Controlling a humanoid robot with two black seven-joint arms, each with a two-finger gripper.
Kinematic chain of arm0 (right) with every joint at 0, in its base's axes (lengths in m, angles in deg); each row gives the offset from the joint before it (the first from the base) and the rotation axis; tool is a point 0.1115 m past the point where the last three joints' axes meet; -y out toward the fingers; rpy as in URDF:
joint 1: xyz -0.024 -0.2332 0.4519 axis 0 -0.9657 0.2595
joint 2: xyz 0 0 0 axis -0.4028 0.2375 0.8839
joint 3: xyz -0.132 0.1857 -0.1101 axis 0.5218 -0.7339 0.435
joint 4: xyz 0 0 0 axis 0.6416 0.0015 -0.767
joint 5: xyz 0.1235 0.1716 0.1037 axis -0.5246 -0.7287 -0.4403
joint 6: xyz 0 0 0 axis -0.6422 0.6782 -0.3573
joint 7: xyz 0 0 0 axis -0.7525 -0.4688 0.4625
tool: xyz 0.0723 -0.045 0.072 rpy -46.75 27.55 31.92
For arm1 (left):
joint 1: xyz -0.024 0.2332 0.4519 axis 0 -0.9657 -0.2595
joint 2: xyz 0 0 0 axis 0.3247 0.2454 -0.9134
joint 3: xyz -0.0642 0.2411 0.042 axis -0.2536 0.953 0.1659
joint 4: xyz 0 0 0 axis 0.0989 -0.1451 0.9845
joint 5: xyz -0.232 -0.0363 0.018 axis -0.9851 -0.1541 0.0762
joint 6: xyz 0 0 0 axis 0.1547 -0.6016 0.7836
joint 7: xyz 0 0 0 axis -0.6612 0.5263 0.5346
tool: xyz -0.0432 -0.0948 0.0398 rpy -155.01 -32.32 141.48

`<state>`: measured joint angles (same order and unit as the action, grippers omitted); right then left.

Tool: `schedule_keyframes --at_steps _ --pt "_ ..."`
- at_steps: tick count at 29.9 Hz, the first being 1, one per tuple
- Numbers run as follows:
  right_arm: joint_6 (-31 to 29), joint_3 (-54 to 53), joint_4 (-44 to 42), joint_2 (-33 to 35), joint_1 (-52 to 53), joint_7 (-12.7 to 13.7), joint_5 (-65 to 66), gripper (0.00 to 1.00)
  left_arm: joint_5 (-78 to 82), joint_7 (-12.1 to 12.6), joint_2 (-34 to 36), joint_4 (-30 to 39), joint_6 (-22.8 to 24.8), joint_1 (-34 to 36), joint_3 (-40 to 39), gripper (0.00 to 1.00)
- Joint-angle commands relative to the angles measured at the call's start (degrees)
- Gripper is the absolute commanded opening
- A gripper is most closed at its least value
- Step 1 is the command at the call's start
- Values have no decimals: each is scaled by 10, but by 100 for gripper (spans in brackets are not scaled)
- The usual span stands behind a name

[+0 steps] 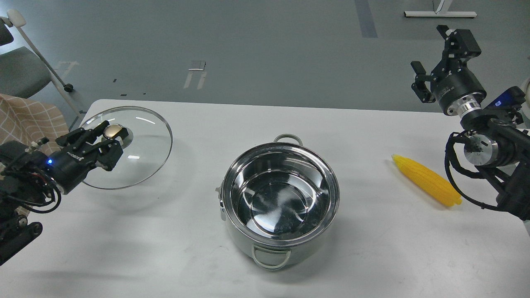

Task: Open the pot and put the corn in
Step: 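Lift the glass lid off the pot and carry it aside, then lower the lid onto the table, release, and raise the left gripper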

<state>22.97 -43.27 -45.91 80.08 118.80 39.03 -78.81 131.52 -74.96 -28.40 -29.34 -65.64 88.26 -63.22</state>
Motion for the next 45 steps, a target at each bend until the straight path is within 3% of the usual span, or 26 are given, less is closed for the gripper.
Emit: schedule_keyframes --at_steps 1,12,20,26,29,31,34,43,45 --pt "0 0 0 0 -4 0 6 100 -1 0 -36 -42 0 -2 0 24" --pt "2 0 1 0 -9 0 6 100 -48 0 -97 -106 0 -4 2 26" --pt "3 0 4 0 -10 0 6 100 -53 0 -118 -134 0 -9 3 39" --pt "3 0 5 2 -10 0 6 100 -53 0 -126 -142 0 -10 3 44" --pt "3 0 5 2 -10 0 6 100 -53 0 -126 -142 0 -10 2 51" --pt "3 0 4 2 -10 0 6 100 -54 0 -125 -142 0 -10 2 79" --pt "3 0 5 3 -10 0 6 100 -54 0 -120 -142 0 -10 2 94" --pt "3 0 5 4 -9 0 6 100 -61 0 -111 -126 0 3 -4 96" --pt "3 1 7 10 -4 0 17 100 -113 0 -77 -91 0 26 -6 95"
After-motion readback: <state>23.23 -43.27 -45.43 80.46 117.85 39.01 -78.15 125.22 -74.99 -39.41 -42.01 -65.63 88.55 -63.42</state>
